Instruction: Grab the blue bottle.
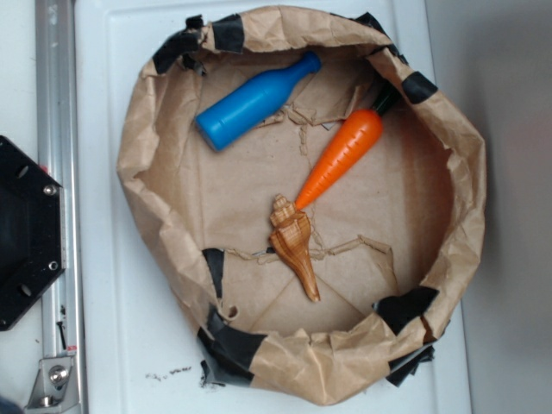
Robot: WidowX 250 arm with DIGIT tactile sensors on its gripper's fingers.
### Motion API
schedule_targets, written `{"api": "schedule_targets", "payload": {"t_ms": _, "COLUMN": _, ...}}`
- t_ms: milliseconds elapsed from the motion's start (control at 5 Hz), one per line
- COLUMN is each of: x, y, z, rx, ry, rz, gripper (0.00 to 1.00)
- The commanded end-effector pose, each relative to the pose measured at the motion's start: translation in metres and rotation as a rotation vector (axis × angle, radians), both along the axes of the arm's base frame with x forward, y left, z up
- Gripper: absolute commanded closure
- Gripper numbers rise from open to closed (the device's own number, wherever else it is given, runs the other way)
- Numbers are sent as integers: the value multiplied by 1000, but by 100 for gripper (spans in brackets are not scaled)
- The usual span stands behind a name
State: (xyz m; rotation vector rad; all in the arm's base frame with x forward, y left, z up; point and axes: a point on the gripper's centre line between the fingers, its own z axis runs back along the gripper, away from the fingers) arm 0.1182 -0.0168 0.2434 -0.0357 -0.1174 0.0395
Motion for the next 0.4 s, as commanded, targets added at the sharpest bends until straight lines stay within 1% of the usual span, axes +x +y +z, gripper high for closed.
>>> {"api": "schedule_targets", "payload": {"t_ms": 0, "x": 0, "y": 0, "z": 0, "rx": 0, "ry": 0, "rz": 0, "gripper": 0}}
{"api": "schedule_targets", "payload": {"t_ms": 200, "x": 32, "y": 36, "z": -50, "rx": 103, "ry": 149, "rz": 91, "gripper": 0}}
